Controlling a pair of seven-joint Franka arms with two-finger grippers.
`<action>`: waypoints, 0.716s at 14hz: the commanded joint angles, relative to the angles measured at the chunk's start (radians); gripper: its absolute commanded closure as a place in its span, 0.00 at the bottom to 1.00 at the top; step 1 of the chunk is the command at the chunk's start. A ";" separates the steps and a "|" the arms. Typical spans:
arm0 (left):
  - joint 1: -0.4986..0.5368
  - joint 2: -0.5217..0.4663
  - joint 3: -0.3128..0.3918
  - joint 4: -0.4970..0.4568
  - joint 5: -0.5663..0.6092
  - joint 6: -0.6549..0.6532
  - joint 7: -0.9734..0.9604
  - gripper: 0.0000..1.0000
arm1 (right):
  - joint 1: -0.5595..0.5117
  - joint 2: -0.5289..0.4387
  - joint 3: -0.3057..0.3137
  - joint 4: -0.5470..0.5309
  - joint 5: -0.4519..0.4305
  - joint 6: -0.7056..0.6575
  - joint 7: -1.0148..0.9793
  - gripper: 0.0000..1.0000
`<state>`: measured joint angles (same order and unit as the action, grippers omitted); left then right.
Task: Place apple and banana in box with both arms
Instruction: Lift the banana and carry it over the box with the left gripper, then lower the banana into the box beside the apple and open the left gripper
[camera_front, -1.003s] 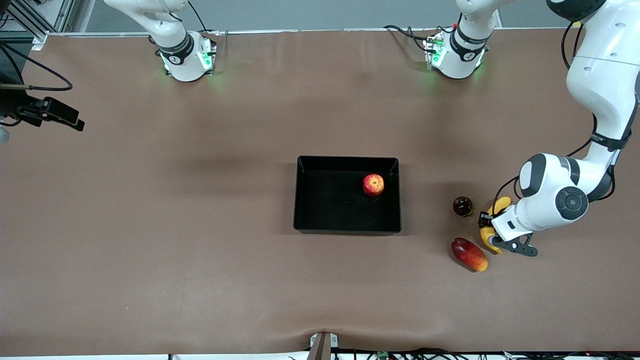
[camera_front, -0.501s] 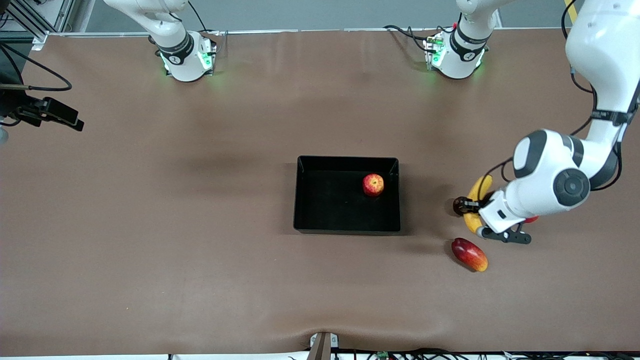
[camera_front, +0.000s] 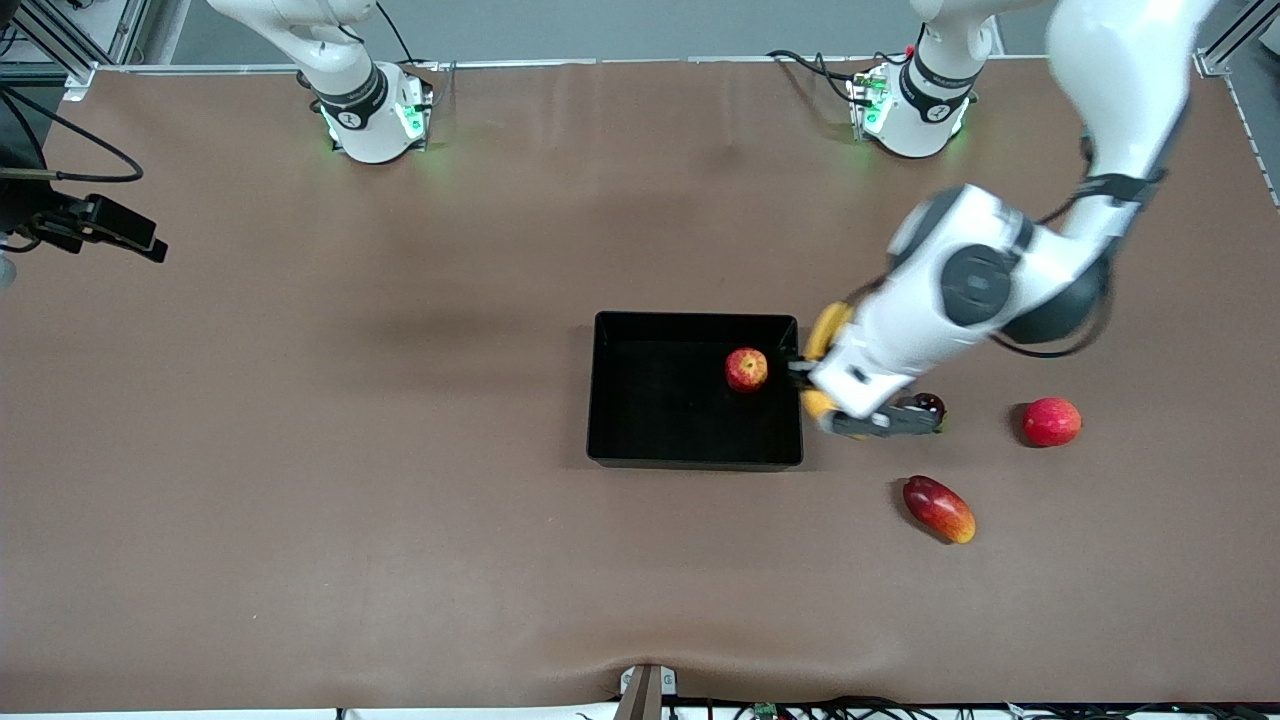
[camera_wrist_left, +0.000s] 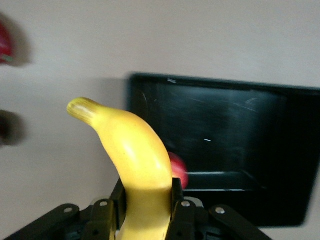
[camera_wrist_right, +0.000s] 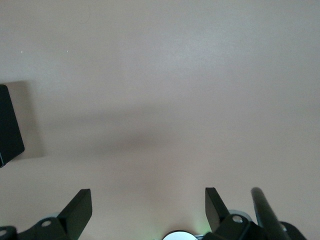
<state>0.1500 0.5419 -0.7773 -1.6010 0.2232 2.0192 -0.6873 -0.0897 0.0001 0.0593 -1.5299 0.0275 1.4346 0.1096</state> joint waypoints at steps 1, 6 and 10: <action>-0.146 0.096 0.054 0.128 0.002 -0.016 -0.092 1.00 | -0.016 -0.026 0.010 -0.022 -0.006 0.003 -0.013 0.00; -0.458 0.188 0.268 0.269 -0.002 0.030 -0.230 1.00 | -0.016 -0.026 0.008 -0.022 -0.006 0.003 -0.013 0.00; -0.538 0.249 0.322 0.273 -0.004 0.183 -0.259 1.00 | -0.016 -0.026 0.008 -0.022 -0.006 0.003 -0.013 0.00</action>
<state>-0.3684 0.7500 -0.4688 -1.3645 0.2232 2.1558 -0.9277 -0.0898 0.0001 0.0582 -1.5299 0.0275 1.4346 0.1096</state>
